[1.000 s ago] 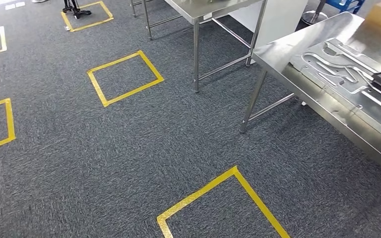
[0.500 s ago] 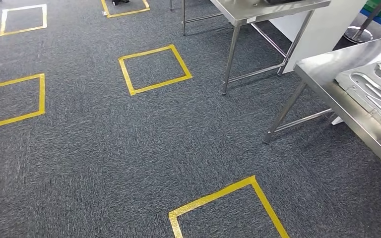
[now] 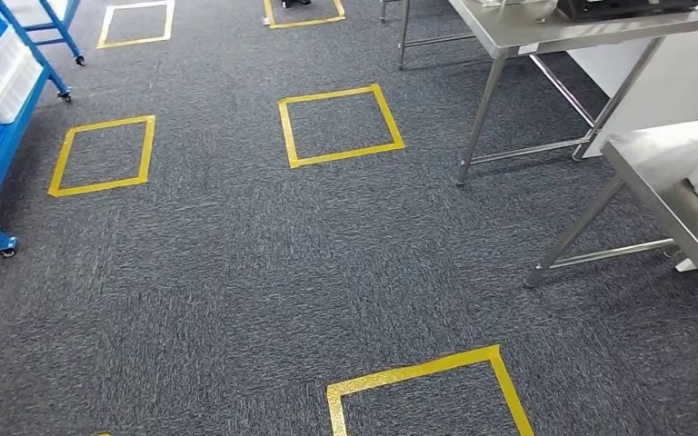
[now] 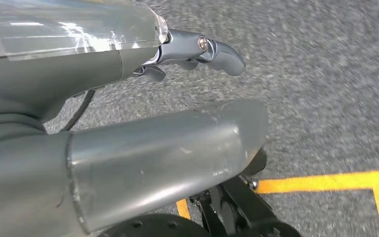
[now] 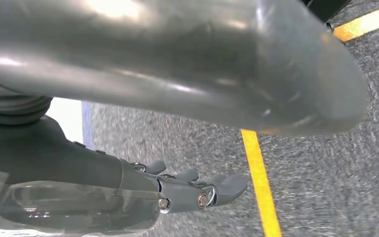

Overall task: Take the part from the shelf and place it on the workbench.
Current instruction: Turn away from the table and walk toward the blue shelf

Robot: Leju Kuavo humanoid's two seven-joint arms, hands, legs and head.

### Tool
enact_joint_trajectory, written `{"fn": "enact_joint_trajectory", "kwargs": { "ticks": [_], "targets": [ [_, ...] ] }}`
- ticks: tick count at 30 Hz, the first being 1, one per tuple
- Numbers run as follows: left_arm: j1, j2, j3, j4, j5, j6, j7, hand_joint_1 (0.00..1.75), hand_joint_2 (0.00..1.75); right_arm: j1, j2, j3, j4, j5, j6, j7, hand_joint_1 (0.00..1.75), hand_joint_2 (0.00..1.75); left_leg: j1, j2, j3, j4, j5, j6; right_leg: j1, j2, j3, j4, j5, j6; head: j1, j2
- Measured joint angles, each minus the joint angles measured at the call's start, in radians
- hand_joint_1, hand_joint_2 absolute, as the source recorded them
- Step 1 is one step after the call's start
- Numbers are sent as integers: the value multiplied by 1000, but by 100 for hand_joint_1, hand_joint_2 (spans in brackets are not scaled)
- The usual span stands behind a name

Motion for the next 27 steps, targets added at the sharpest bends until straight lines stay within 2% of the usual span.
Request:
{"fn": "enact_joint_trajectory", "kwargs": {
  "ticks": [1,2,3,5,6,8,9,11,13,14,15,16,17,19,20,21,22,23,24,25,27],
  "targets": [
    [2,1,0,0,-1,2,0,0,0,-1,0,-1,2,1,-1,0,0,0,2,4,11,-16,17,-2,0,-13,2,0,-2,2,0,0],
    [3,2,0,0,-1,3,0,0,0,-2,-1,-2,3,2,-1,0,0,0,4,11,43,-71,48,-3,0,-26,4,1,-4,5,0,0],
    [3,3,0,0,-1,4,0,0,0,-3,-1,-2,5,3,-1,0,0,0,5,31,84,-148,78,-4,0,-38,8,2,-7,9,0,0],
    [1,5,0,1,-1,4,0,0,0,-4,-2,-3,7,4,-1,-1,0,0,2,64,146,-262,114,3,4,-58,14,6,-14,21,1,0],
    [1,5,0,2,-1,4,0,0,0,-6,-2,-4,8,4,-2,-1,0,0,0,71,154,-283,117,8,7,-66,16,7,-16,27,3,0],
    [4,5,0,2,-2,4,0,0,0,-12,-3,-6,9,5,-2,-1,0,0,-4,52,151,-286,119,22,7,-80,22,4,-18,37,6,0],
    [5,5,0,2,-2,4,0,0,0,-15,-3,-6,9,6,-2,-1,0,0,-4,43,152,-290,121,28,4,-76,24,7,-23,43,7,0],
    [5,5,0,2,-2,4,1,0,0,-16,-3,-7,10,9,-2,-2,0,0,0,24,154,-298,128,42,-1,-30,2,62,-65,51,11,0],
    [2,5,0,2,-2,4,1,0,0,-14,-3,-10,10,11,-1,-2,0,0,-1,3,151,-299,133,50,-2,23,-62,190,-134,52,15,0],
    [1,5,0,2,-2,4,1,0,0,-13,-3,-11,11,11,-1,-2,0,0,-3,-9,149,-299,133,51,-1,32,-94,251,-156,51,16,0],
    [1,5,0,2,-2,4,1,0,0,-12,-3,-13,11,12,-1,-2,0,0,-5,-22,148,-299,134,52,0,36,-115,286,-158,48,15,0],
    [2,5,0,2,-3,4,2,0,0,-12,-3,-14,12,14,-1,-2,0,0,-7,-35,149,-298,134,52,2,38,-119,283,-139,44,15,0],
    [2,5,0,2,-3,4,3,0,0,-12,-4,-15,12,16,0,-1,0,0,-9,-50,151,-298,134,52,4,44,-104,241,-101,36,15,0],
    [2,3,-1,3,-4,4,5,0,0,-11,-6,-18,12,21,2,-1,0,0,-10,-75,154,-298,133,51,12,83,-48,106,-20,15,15,0],
    [0,1,-1,5,-4,4,5,0,0,-11,-8,-20,12,23,2,-1,0,0,-9,-87,153,-298,134,48,15,102,-26,51,3,5,16,0],
    [-2,0,-1,6,-5,4,5,0,0,-11,-9,-21,12,25,3,-1,0,0,-7,-96,150,-298,135,45,18,116,-15,20,11,-1,17,0],
    [-2,-1,-1,7,-5,4,6,0,0,-13,-11,-22,12,27,3,-1,0,0,-5,-106,146,-299,137,39,18,119,-12,9,8,-5,18,0],
    [0,-1,-1,8,-5,4,6,0,0,-15,-10,-23,12,29,3,-1,0,0,-4,-117,143,-302,139,34,19,110,-9,1,9,-6,19,0],
    [2,-1,-1,8,-5,3,6,0,0,-17,-10,-24,12,31,3,-1,0,0,-4,-113,141,-300,138,29,16,97,-3,-8,12,-6,19,0],
    [4,-1,-1,8,-6,3,6,0,0,-17,-10,-24,12,33,3,-2,0,0,-6,-95,137,-289,130,25,13,85,5,-20,15,-8,18,0],
    [2,0,-1,8,-8,2,7,0,0,-13,-10,-26,12,35,4,-2,0,0,-7,-38,101,-208,82,18,8,55,21,-38,19,-10,13,0]
  ]
}}
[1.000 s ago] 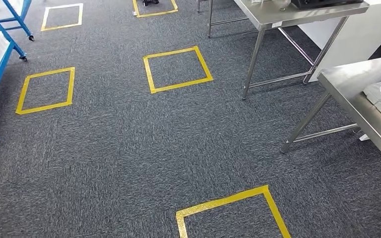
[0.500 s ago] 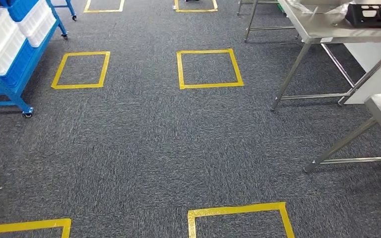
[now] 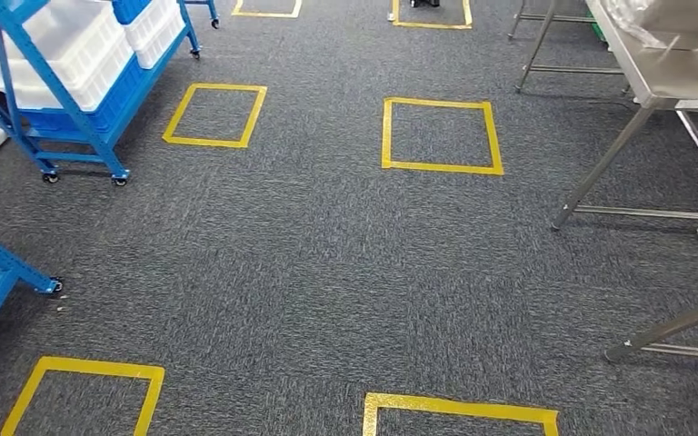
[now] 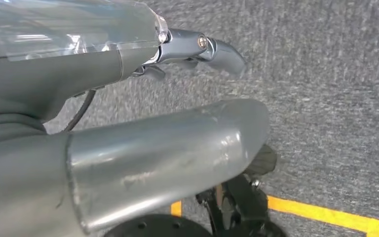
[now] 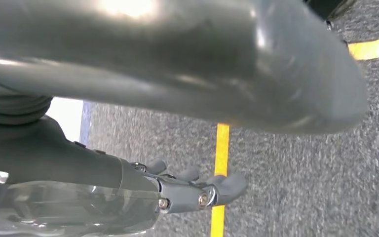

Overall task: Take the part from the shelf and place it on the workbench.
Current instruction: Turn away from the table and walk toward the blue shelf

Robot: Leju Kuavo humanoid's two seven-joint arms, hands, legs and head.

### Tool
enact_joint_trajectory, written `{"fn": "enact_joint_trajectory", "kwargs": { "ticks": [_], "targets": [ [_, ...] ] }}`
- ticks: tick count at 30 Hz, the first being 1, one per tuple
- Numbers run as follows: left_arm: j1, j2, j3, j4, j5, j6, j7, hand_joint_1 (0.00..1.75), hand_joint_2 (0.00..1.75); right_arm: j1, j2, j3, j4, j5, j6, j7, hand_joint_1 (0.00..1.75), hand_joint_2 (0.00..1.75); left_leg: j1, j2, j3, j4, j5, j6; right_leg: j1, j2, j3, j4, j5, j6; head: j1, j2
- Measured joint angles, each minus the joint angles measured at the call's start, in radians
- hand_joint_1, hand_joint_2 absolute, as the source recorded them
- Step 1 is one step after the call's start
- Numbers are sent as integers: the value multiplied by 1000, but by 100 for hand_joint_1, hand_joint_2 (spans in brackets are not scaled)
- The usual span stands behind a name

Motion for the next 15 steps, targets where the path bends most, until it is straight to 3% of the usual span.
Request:
{"fn": "enact_joint_trajectory", "kwargs": {
  "ticks": [2,3,4,5,7,9,12,14,15],
  "targets": [
    [-3,0,0,0,-2,-1,0,0,0,3,0,-4,0,3,1,0,0,0,5,30,-66,129,-60,-11,1,-30,4,0,-4,-1,-3,0],
    [-2,0,0,1,-2,-1,0,0,0,3,0,-5,0,3,2,0,0,0,10,35,-88,171,-71,-17,1,-44,4,2,-8,0,-4,0],
    [-1,1,0,1,-2,-1,0,0,0,2,0,-7,0,4,2,0,0,0,14,39,-93,179,-62,-24,0,-57,5,5,-12,3,-5,0],
    [0,1,0,1,-2,-1,1,0,0,2,0,-7,1,4,2,0,0,0,19,44,-77,146,-36,-30,-2,-69,8,9,-17,8,-6,0],
    [0,2,0,1,-3,-1,1,0,0,1,-1,-8,2,5,3,0,0,0,26,72,-10,19,28,-42,-6,-93,13,22,-33,22,-6,0],
    [-1,0,0,2,-3,-1,2,0,0,-1,-3,-12,3,8,2,-1,0,0,26,89,28,-54,51,-34,-4,-108,16,38,-50,38,-5,0],
    [2,0,0,3,-4,-2,3,0,0,-10,-4,-15,5,13,2,-2,0,0,19,69,26,-57,47,-3,-7,-121,21,43,-58,52,0,0],
    [2,1,0,3,-3,-2,3,0,0,-12,-4,-16,6,16,2,-2,0,0,17,53,27,-61,50,12,-14,-95,12,73,-86,59,1,0],
    [1,2,0,3,-3,-2,4,0,0,-12,-4,-16,7,17,3,-2,0,0,16,45,26,-63,51,17,-15,-71,-10,120,-115,60,3,0]
  ]
}}
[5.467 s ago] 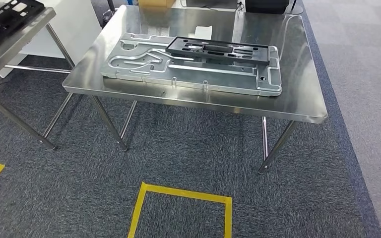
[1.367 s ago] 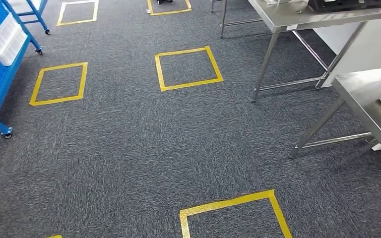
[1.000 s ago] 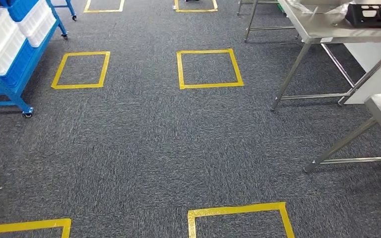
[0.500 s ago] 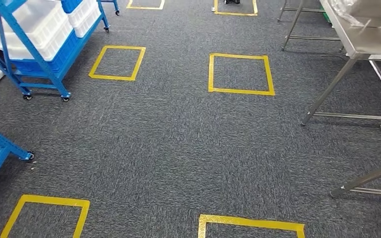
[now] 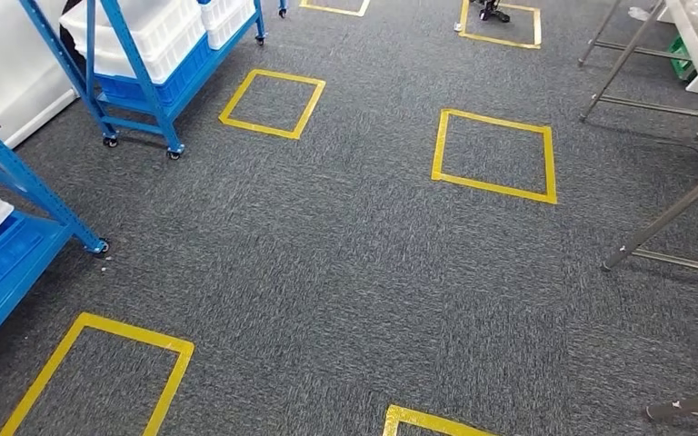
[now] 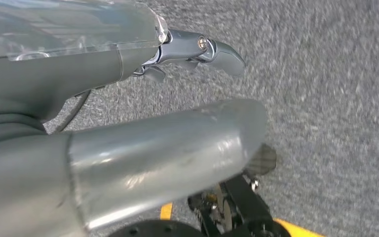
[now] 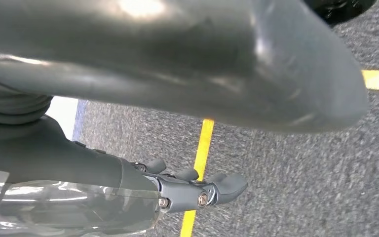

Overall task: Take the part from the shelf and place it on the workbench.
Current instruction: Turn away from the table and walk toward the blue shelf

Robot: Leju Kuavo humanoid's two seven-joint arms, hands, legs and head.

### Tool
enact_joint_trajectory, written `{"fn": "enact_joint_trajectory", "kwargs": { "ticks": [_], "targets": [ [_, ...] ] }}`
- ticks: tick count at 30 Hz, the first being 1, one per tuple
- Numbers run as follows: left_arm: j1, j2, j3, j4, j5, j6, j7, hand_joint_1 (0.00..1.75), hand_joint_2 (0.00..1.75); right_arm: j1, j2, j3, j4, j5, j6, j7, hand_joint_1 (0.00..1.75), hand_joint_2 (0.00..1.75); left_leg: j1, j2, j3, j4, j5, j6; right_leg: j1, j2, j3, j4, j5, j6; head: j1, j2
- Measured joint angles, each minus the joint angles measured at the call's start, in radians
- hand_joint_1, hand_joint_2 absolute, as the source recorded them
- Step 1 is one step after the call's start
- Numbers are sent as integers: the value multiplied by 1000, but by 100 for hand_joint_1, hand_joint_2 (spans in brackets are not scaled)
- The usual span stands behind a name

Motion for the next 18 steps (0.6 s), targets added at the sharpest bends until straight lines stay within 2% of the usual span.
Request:
{"fn": "enact_joint_trajectory", "kwargs": {
  "ticks": [1,2,3,4,5,6,7,8,9,10,12,13,14,15,16,18],
  "targets": [
    [-1,0,0,0,0,0,0,0,0,1,0,-1,1,1,0,0,0,0,-3,-8,-2,0,1,4,0,25,-34,67,-34,-2,1,0],
    [-2,0,0,0,0,0,0,0,0,2,0,-2,2,3,0,0,0,0,-6,-18,-4,0,2,7,2,38,-72,137,-64,-6,1,0],
    [-2,0,0,0,0,-1,0,0,0,3,0,-4,4,5,0,0,0,0,-10,-30,-6,0,3,10,5,47,-107,195,-80,-11,1,0],
    [-2,0,0,0,-1,-1,1,0,0,3,0,-5,5,7,0,0,0,0,-13,-43,-6,0,3,12,9,51,-126,219,-73,-18,1,0],
    [-1,0,0,0,-1,-2,1,0,0,4,0,-6,7,10,0,0,0,0,-16,-56,-5,0,3,13,15,55,-127,207,-48,-27,1,0],
    [-1,0,0,0,-2,-2,1,0,0,4,-1,-7,8,13,0,0,0,0,-18,-71,-3,0,4,13,22,66,-110,155,-5,-38,1,0],
    [-1,-2,0,1,-2,-3,1,0,0,5,-2,-8,8,15,0,0,0,0,-17,-84,-2,-1,4,13,32,89,-82,83,39,-50,1,0],
    [-2,-4,0,2,-2,-4,1,0,0,6,-4,-8,8,17,-1,-1,0,0,-18,-95,-1,-1,4,13,37,116,-56,18,71,-61,0,0],
    [-3,-6,0,2,-2,-4,0,0,0,6,-7,-9,8,18,-2,-1,0,0,-17,-107,-2,-1,6,11,42,137,-36,-32,92,-69,2,0],
    [-4,-8,0,3,-2,-4,0,0,0,5,-9,-10,9,18,-2,-1,0,0,-14,-118,-4,-3,8,8,45,149,-27,-54,96,-74,2,0],
    [-2,-8,0,4,-2,-5,1,0,0,2,-11,-12,10,20,-3,-2,0,0,-14,-141,-7,-8,14,-3,42,130,-20,-71,101,-77,5,0],
    [0,-7,0,4,-2,-5,1,0,0,1,-10,-12,11,20,-3,-2,0,0,-16,-136,-9,-4,12,-7,39,116,-13,-84,106,-77,5,0],
    [1,-7,0,4,-2,-5,1,0,0,1,-10,-12,13,21,-3,-2,0,0,-20,-116,-16,12,0,-10,35,101,-6,-98,112,-78,3,0],
    [0,-6,0,4,-2,-5,1,0,0,2,-10,-13,14,22,-2,-2,0,0,-23,-86,-32,48,-22,-12,31,85,1,-110,117,-78,1,0],
    [-1,-6,0,4,-2,-5,2,0,0,5,-10,-14,15,23,-1,-2,0,0,-23,-52,-57,103,-55,-15,32,69,5,-114,118,-78,0,0],
    [-4,-6,0,5,-2,-5,2,0,0,8,-10,-17,17,24,1,-2,0,0,-17,-16,-110,220,-112,-24,32,37,5,-113,115,-77,-3,0]
  ]
}}
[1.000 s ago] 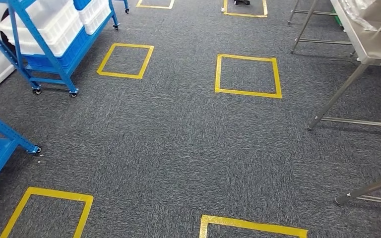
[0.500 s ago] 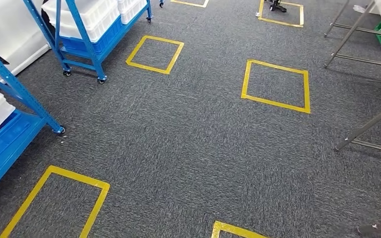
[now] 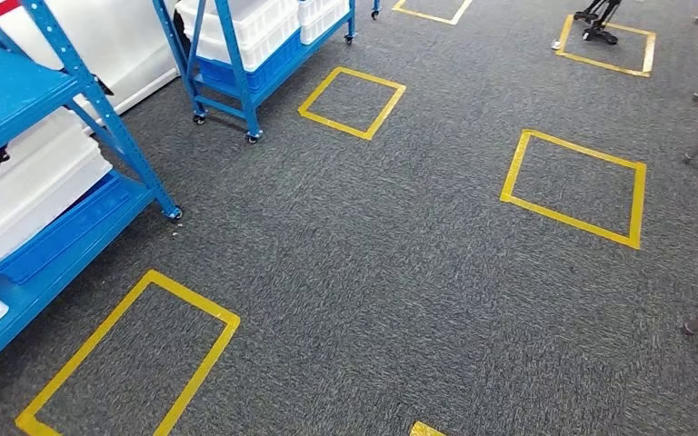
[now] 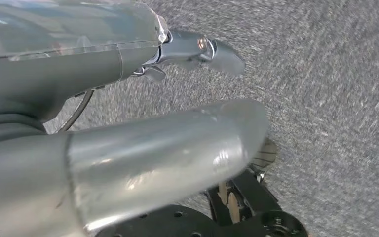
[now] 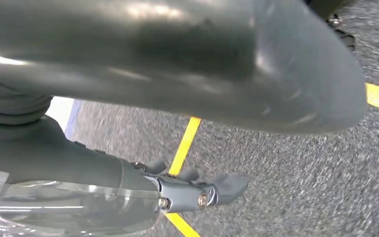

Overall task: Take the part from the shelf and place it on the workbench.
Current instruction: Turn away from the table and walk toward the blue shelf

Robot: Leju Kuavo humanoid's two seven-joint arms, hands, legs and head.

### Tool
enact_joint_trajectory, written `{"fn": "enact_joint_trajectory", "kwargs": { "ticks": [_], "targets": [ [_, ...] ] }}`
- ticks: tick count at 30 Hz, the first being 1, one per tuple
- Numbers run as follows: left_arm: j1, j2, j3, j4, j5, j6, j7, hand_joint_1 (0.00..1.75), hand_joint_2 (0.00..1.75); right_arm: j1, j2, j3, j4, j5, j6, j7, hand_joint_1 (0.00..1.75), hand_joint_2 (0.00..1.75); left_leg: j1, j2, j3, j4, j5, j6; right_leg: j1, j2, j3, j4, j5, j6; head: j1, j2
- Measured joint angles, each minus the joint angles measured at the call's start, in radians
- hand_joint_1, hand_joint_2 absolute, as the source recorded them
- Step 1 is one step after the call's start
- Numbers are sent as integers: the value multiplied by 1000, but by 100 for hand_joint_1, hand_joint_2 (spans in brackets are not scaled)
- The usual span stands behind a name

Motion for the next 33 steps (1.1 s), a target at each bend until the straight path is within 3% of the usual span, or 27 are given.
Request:
{"fn": "enact_joint_trajectory", "kwargs": {
  "ticks": [1,2,3,5,7,10,12,14,15,16,17,18,19,21,23,25,26,28,29,31,32,33],
  "targets": [
    [0,0,0,0,0,0,0,0,0,0,0,-1,1,0,0,0,0,0,3,7,-12,31,-8,-5,-1,-15,-1,3,-3,2,0,0],
    [2,2,0,0,0,0,0,0,0,0,0,-2,3,1,1,0,0,0,6,11,-4,23,3,-9,-2,-29,-1,6,-6,5,0,0],
    [3,3,0,0,0,0,0,0,0,-1,0,-2,5,3,1,0,0,0,9,18,23,-19,29,-14,-4,-43,-1,10,-9,9,0,0],
    [3,5,0,0,0,0,2,0,0,-3,0,-2,8,6,2,0,0,0,9,51,104,-157,82,-15,-6,-67,0,22,-19,19,-1,0],
    [1,6,0,0,0,0,3,0,0,-4,0,-4,9,8,2,0,0,0,5,76,144,-231,99,-3,-5,-84,2,32,-29,31,1,0],
    [1,6,0,0,0,0,3,0,0,-8,0,-5,10,9,1,1,0,0,1,56,141,-238,103,18,-7,-102,6,35,-34,45,3,0],
    [2,6,0,0,0,0,4,0,0,-10,0,-5,12,10,1,1,0,0,3,37,143,-246,110,31,-11,-72,-4,66,-62,57,6,0],
    [1,7,0,0,1,0,4,0,0,-9,0,-6,15,10,2,1,0,0,4,20,139,-249,115,40,-17,-17,-52,169,-125,64,10,0],
    [0,7,0,0,1,0,4,0,0,-8,0,-6,16,10,2,1,0,0,3,10,137,-248,117,43,-18,0,-84,235,-155,65,10,0],
    [0,8,0,0,1,0,4,0,0,-7,0,-7,17,10,2,1,0,0,2,-3,135,-248,118,44,-19,7,-109,281,-166,65,10,0],
    [0,8,0,0,1,0,5,0,0,-6,0,-7,19,10,2,1,0,0,1,-16,135,-247,118,44,-19,10,-120,299,-159,64,10,0],
    [0,8,0,0,1,0,5,0,0,-6,0,-8,20,10,2,1,0,0,1,-30,135,-246,119,43,-19,15,-114,279,-133,61,10,0],
    [1,8,0,0,1,0,5,0,0,-6,0,-8,21,10,2,1,0,0,1,-45,137,-246,119,43,-19,25,-92,227,-94,56,10,0],
    [0,8,0,0,1,0,5,0,0,-5,-1,-8,21,10,2,1,0,0,1,-71,136,-244,121,37,-19,70,-40,103,-33,45,10,0],
    [-1,7,0,0,1,0,5,0,0,-6,-2,-8,22,10,2,2,0,0,3,-93,129,-243,124,26,-16,97,-19,48,-18,39,10,0],
    [3,8,0,0,0,0,5,0,0,-10,-2,-8,23,12,2,2,0,0,5,-114,123,-246,129,11,-17,79,-17,40,-14,33,10,0],
    [6,8,0,0,0,0,6,0,0,-11,-1,-9,23,13,2,2,0,0,4,-107,119,-241,125,7,-19,66,-14,32,-10,28,9,0],
    [6,9,0,0,0,0,7,0,0,-10,0,-9,24,15,2,2,0,0,0,-59,91,-180,83,1,-23,37,-10,18,-2,17,2,0],
    [4,9,0,0,0,0,7,0,0,-8,0,-9,24,17,2,2,0,0,0,-27,64,-122,48,0,-19,23,-10,17,-2,13,-1,0],
    [2,10,0,0,0,0,8,0,0,-5,0,-9,25,20,4,2,0,0,2,1,11,1,-10,-6,-14,-7,-15,21,-4,10,-4,0],
    [3,10,0,0,0,0,8,0,0,-4,0,-9,25,22,4,2,0,0,4,6,4,28,-14,-9,-13,-22,-16,24,-5,9,-4,0],
    [4,11,0,0,0,0,9,0,0,-5,0,-9,26,24,5,2,0,0,5,11,16,16,-1,-11,-12,-35,-18,27,-7,9,-5,0]
  ]
}}
